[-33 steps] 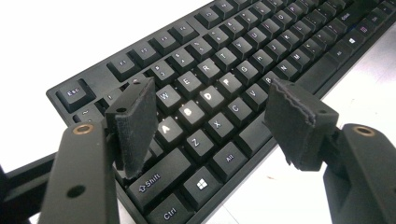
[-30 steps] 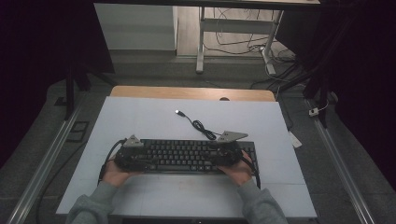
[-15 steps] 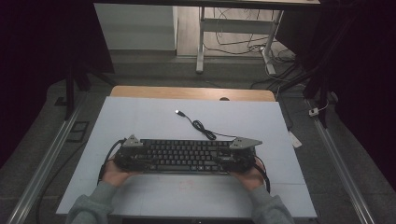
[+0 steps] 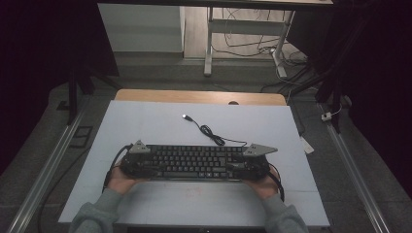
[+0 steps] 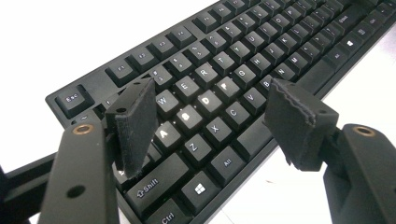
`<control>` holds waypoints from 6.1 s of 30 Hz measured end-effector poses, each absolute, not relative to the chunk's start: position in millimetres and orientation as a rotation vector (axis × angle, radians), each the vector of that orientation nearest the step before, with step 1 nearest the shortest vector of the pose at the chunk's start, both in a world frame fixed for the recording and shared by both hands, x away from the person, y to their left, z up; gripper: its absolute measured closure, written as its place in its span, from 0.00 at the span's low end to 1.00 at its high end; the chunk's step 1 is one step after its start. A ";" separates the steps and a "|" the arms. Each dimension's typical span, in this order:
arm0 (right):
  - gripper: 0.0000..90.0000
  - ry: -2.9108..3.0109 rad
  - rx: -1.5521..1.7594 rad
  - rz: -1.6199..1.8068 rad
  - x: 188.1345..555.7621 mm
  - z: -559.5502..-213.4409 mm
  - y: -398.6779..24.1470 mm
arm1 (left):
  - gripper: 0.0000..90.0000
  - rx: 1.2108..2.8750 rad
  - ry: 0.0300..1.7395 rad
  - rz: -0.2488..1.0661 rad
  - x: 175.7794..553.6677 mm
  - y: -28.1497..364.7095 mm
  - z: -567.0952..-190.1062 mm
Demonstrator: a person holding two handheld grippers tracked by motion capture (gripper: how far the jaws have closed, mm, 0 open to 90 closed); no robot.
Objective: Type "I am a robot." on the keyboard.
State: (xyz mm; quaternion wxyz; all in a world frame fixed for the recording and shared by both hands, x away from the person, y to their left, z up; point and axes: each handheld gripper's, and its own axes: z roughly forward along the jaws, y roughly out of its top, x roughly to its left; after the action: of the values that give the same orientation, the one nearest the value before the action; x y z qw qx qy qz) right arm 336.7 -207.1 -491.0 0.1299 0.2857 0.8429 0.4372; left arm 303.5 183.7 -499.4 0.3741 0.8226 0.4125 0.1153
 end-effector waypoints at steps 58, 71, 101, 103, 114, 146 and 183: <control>0.55 2.465 0.823 1.241 337.7 -493.6 -203.7 | 0.99 2.219 0.921 0.245 315.1 119.4 -514.5; 0.55 2.465 0.824 1.240 338.2 -493.7 -204.2 | 0.99 2.249 0.931 0.253 316.4 117.3 -520.6; 0.55 2.452 0.830 1.252 338.7 -492.5 -206.7 | 0.47 2.058 1.037 0.285 292.1 177.9 -495.4; 0.55 2.453 0.832 1.251 338.8 -492.6 -206.7 | 0.45 2.056 1.039 0.285 289.4 182.2 -496.0; 0.55 2.448 0.831 1.257 338.6 -492.0 -207.2 | 0.41 2.025 1.082 0.288 275.6 206.5 -499.9; 0.57 2.473 0.792 1.336 354.2 -479.0 -164.3 | 0.38 2.055 1.086 0.281 276.9 205.0 -504.3; 1.00 2.643 0.781 1.227 385.0 -510.1 -104.9 | 0.38 2.062 1.088 0.281 278.2 205.1 -505.5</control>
State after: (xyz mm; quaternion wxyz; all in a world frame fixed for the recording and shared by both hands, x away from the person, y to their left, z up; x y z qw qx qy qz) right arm 385.0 -104.9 -510.1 0.0624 0.2586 0.8744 0.4058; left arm 278.2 205.1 -505.5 0.3864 0.8098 0.4274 0.1105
